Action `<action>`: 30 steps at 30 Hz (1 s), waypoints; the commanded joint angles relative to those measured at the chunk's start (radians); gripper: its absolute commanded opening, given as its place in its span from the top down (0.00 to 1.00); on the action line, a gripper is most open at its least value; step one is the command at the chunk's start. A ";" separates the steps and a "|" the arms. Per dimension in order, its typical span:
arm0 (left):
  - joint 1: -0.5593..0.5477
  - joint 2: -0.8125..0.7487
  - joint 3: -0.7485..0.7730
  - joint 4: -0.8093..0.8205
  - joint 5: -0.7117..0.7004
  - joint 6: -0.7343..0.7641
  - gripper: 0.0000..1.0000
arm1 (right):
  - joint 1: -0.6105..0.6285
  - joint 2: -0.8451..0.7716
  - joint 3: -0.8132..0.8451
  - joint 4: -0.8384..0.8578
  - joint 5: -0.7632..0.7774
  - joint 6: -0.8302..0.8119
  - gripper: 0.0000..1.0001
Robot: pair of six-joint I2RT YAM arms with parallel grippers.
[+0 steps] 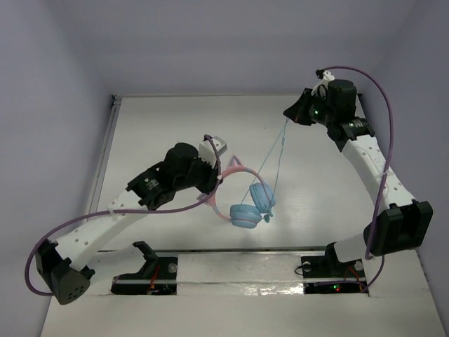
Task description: Wrap the headphones
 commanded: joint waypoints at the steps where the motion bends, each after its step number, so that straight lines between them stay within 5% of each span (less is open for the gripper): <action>1: -0.009 -0.070 0.052 0.057 0.149 0.027 1.00 | -0.013 -0.049 -0.025 0.151 -0.009 0.007 1.00; 13: -0.009 -0.121 0.153 0.101 0.136 -0.015 1.00 | -0.013 -0.052 -0.349 0.525 -0.270 0.171 1.00; 15: -0.009 -0.101 0.168 0.115 0.105 -0.054 1.00 | -0.013 -0.052 -0.392 0.583 -0.315 0.204 0.94; 20: -0.009 0.002 0.270 0.058 0.005 -0.135 1.00 | -0.013 -0.068 -0.449 0.677 -0.378 0.272 0.51; 30: 0.023 0.117 0.305 0.094 -0.051 -0.241 1.00 | -0.013 -0.077 -0.519 0.661 -0.229 0.308 0.36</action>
